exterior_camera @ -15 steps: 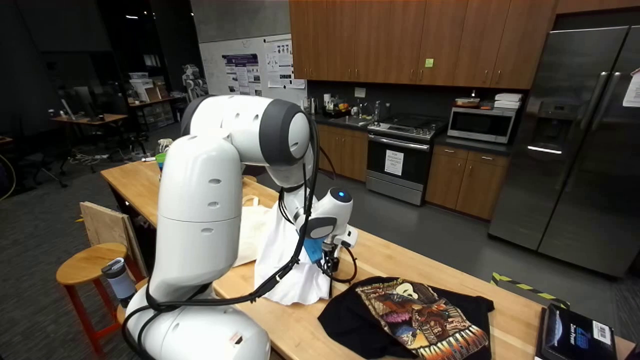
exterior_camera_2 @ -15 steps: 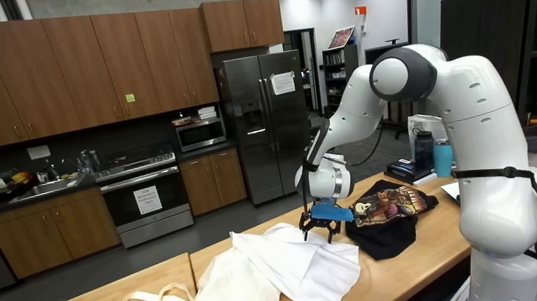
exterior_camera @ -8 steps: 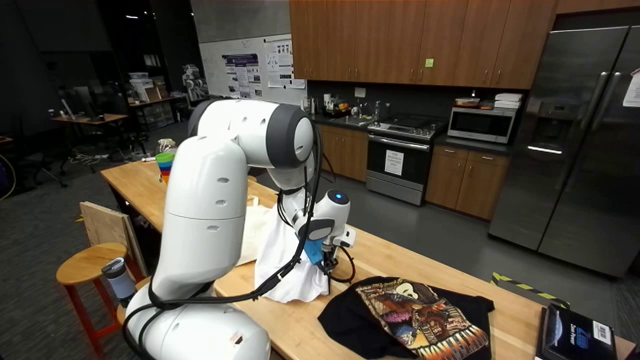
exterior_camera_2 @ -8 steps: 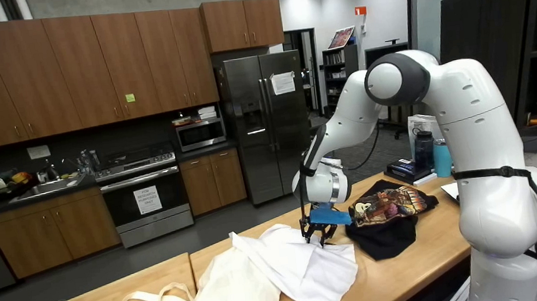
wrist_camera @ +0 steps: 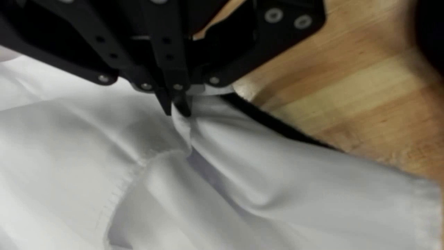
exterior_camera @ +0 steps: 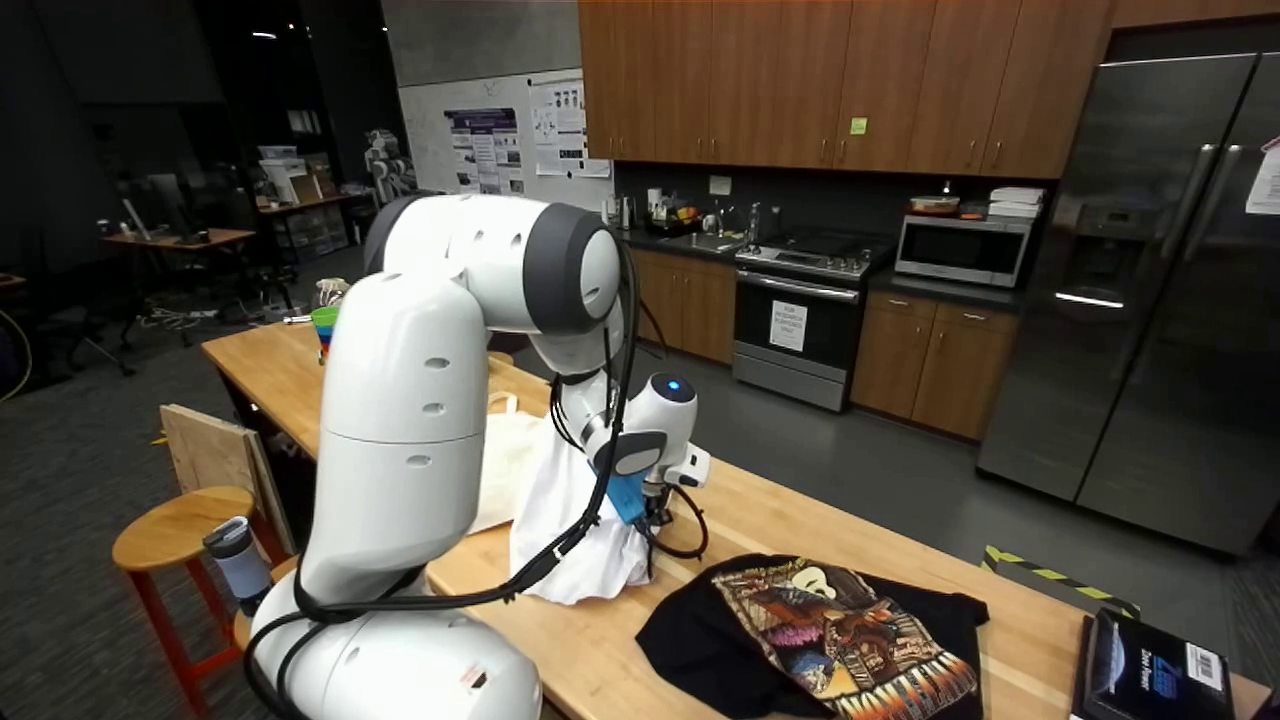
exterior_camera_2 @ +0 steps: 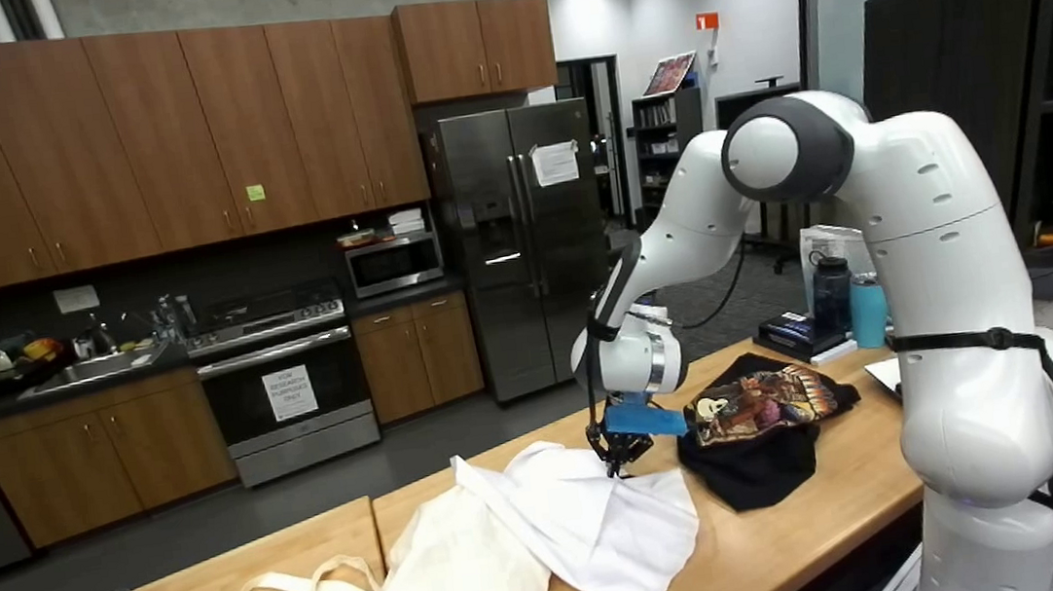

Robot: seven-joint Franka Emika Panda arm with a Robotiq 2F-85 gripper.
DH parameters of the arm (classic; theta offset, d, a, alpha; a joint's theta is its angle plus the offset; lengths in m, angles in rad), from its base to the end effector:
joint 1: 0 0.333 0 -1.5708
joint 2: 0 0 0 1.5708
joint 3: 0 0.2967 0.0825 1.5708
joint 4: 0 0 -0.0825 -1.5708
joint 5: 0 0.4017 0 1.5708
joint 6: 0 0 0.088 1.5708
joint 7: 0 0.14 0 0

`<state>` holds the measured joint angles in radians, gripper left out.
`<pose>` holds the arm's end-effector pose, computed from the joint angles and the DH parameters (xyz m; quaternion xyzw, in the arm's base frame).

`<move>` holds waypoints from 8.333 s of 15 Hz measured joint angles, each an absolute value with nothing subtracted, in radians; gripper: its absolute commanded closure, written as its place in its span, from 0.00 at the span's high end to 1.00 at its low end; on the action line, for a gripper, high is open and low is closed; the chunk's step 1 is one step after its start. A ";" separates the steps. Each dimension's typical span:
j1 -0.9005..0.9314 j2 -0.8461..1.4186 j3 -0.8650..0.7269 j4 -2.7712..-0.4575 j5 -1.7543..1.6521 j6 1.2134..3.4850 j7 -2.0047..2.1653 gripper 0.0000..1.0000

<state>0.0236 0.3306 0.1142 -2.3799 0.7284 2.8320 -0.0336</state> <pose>0.5105 0.0478 0.1239 -0.9544 0.2550 -0.0443 0.1488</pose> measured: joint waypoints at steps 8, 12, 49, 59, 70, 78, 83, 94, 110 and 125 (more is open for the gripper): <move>0.118 0.031 0.100 -2.551 0.341 2.845 0.287 0.01; 0.155 -0.090 0.162 -2.537 0.042 2.771 0.515 0.01; 0.458 0.056 0.268 -2.101 0.005 2.402 0.382 1.00; 0.415 -0.143 0.314 -2.283 0.202 2.257 0.163 1.00; 0.251 -0.045 0.237 -2.173 0.069 2.030 0.129 1.00; 0.170 -0.182 0.174 -2.483 0.165 2.421 0.266 1.00; 0.171 -0.236 0.181 -2.571 0.169 2.482 0.309 1.00; 0.115 -0.326 0.105 -2.572 0.182 2.490 0.265 1.00; -0.305 -0.673 -0.171 -2.804 0.248 2.328 0.344 1.00; -0.338 -0.187 -0.192 -2.445 0.202 2.175 0.471 1.00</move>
<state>-0.3380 -0.1870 -0.1921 -2.4453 0.2018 2.1753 0.4708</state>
